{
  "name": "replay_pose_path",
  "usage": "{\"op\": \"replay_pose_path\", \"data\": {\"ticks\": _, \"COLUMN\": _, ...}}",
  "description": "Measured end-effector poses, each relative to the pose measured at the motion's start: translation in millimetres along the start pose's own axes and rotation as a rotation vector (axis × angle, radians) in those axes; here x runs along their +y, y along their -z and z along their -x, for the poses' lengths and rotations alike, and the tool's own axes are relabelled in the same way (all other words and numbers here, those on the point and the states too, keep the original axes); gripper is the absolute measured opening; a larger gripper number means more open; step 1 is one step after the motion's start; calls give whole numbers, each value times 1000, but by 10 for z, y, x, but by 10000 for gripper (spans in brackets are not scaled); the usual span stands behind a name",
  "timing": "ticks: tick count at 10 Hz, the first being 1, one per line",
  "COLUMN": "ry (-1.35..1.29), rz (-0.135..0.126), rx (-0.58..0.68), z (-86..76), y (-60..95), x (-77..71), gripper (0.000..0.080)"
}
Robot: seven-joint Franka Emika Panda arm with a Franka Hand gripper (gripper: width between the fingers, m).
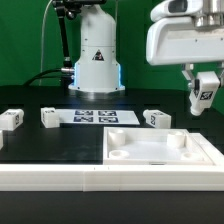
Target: Assemble one leg
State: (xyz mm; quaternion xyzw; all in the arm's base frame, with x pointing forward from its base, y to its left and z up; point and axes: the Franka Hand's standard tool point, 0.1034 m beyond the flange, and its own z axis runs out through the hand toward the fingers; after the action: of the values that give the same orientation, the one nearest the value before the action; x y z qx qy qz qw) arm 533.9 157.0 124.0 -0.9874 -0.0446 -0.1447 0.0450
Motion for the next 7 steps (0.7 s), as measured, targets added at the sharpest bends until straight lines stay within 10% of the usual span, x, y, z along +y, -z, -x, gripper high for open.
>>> {"op": "replay_pose_path", "data": {"ticks": 7, "ry": 42, "rz": -21, "rx": 304, "z": -214, "y": 38, "x": 108, "gripper": 292}}
